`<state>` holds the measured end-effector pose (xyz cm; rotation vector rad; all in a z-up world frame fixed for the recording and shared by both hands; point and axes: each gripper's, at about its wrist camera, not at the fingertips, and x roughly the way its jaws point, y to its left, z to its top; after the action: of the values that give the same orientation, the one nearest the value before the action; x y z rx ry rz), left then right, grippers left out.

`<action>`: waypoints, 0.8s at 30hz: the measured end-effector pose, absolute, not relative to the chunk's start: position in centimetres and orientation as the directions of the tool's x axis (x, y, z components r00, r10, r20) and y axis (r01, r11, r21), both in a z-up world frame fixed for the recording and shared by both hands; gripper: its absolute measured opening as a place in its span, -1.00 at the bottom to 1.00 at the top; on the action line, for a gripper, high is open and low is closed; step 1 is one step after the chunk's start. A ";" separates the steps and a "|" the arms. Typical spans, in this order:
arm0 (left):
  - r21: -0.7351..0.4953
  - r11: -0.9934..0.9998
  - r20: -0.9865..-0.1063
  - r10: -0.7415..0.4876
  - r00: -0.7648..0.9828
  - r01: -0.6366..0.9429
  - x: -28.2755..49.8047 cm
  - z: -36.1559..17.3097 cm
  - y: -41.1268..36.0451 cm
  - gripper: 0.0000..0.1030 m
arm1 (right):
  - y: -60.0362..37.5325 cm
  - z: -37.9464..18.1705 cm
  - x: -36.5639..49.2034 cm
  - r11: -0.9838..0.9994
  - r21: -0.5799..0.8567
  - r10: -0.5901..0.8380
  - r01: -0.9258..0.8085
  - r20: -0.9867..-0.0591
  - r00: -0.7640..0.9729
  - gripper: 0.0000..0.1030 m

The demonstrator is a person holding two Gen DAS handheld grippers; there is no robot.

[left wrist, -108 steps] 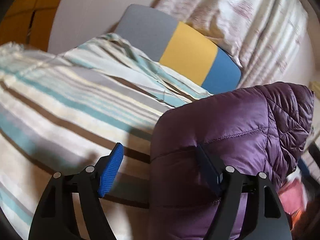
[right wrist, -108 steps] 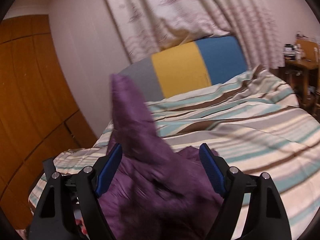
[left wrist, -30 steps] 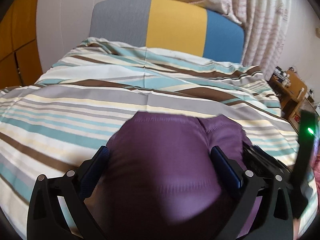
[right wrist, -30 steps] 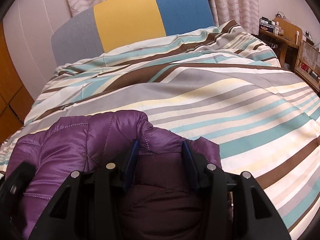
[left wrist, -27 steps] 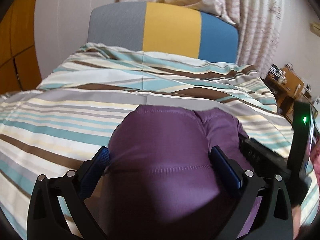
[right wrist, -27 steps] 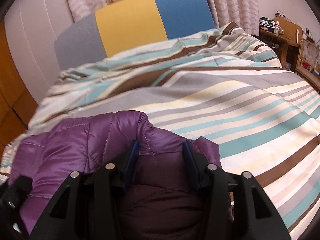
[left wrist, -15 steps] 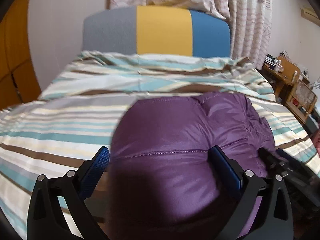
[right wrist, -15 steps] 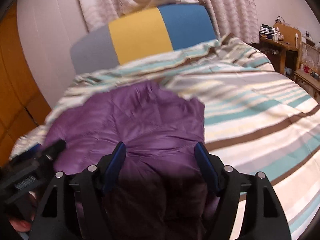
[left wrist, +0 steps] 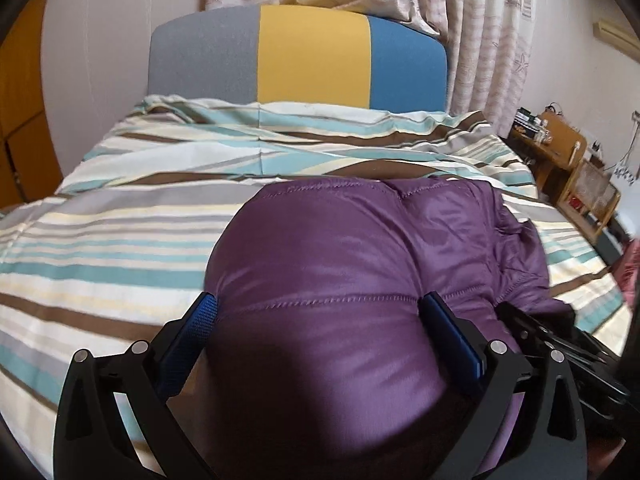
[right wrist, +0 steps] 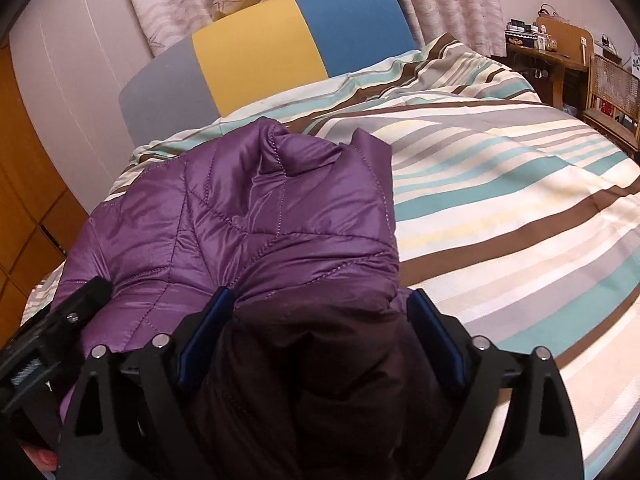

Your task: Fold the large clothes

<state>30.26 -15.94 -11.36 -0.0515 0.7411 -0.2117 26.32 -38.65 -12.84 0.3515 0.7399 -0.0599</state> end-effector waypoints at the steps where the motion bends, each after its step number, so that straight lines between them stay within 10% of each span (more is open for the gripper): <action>1: -0.142 0.974 -0.676 -0.225 0.702 0.175 30.0 -11.0 -15.6 0.94 | -38.8 -12.4 26.0 0.939 0.298 0.078 0.172 -0.671 0.737 0.75; 15: -0.478 0.867 -0.686 -0.467 0.558 0.138 27.4 -11.8 -10.2 0.94 | -42.4 -11.1 20.9 0.819 0.544 0.305 0.185 -0.684 0.663 0.96; 24: -0.438 0.875 -0.722 -0.480 0.499 0.207 28.4 -13.0 -12.1 0.94 | -41.5 -13.2 22.2 0.801 0.573 0.364 0.176 -0.699 0.616 0.97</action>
<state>28.43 -12.13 -12.98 -0.3122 0.9646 -0.4238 22.19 -41.48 -13.17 0.6559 0.9174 0.1175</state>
